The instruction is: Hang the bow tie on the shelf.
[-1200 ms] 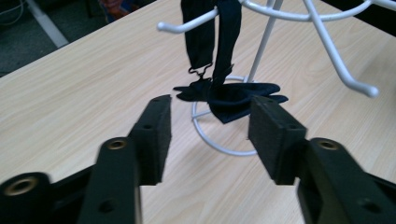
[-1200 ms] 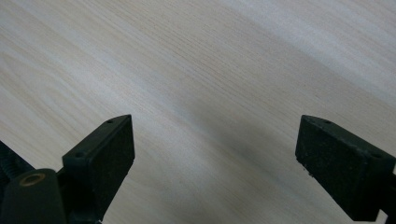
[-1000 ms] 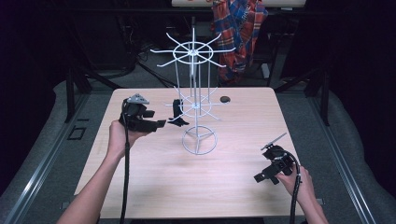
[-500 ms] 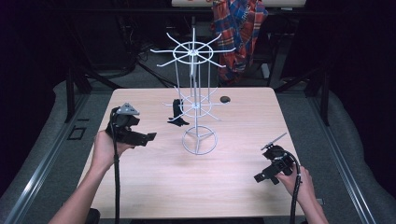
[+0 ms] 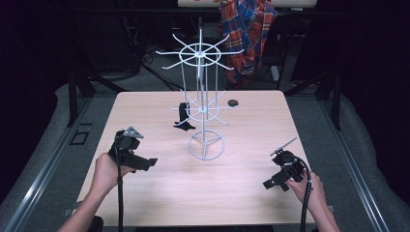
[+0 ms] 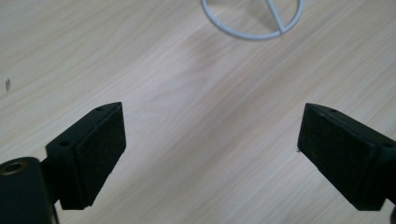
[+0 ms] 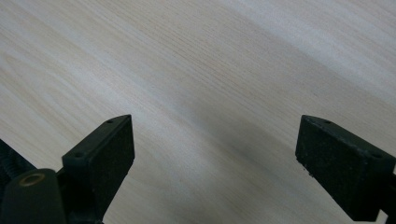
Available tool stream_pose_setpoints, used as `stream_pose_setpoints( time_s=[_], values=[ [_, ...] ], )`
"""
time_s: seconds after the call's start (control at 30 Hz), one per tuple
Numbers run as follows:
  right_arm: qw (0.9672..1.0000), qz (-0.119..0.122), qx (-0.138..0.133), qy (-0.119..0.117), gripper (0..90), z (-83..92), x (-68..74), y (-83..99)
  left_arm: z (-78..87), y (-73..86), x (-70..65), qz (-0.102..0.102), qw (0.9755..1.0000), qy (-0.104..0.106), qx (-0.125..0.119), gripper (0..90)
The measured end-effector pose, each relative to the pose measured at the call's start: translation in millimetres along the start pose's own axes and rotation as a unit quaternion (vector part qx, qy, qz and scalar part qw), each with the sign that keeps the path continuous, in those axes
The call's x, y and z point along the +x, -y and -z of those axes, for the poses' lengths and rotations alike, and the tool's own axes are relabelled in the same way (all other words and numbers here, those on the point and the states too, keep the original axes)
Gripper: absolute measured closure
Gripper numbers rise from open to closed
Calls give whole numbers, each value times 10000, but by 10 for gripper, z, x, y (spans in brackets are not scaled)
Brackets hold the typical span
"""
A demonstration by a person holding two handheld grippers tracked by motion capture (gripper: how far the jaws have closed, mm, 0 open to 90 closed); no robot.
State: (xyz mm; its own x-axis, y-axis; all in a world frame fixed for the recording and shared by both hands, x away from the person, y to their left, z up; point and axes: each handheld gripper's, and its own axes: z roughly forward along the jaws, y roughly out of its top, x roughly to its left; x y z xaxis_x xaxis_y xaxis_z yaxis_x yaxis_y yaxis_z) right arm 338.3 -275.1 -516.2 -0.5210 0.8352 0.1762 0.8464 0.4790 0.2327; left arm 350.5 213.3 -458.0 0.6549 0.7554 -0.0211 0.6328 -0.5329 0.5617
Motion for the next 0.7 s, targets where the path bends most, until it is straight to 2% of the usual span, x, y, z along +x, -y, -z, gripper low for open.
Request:
stream_pose_setpoints(
  time_s=[0.1,0.27,0.3,0.33,0.47,0.53,0.57,0.63,0.7],
  values=[
    [10000,-7,40,-21,115,4,0,1,-32,62,1,23,9999,-28,136,55],
    [10000,24,38,25,115,-5,2,0,-108,235,36,239,9994,41,243,36],
    [10000,-30,-62,35,115,-20,14,5,-134,264,42,267,9993,37,273,26],
    [10000,43,87,22,115,-5,6,-7,-153,282,43,282,9992,30,279,16],
    [10000,11,75,-6,115,-12,15,-8,-207,338,51,247,9990,-11,383,11],
    [9999,43,114,22,115,-16,15,-12,-235,365,64,284,9987,32,418,11],
    [10000,44,20,31,115,-36,19,-8,-243,374,66,296,9985,59,454,9],
    [10000,62,71,20,116,-34,17,-15,-249,382,63,285,9986,41,434,7],
    [10000,-15,3,-20,116,-49,27,-12,-244,378,64,261,9988,5,419,4]
  ],
)
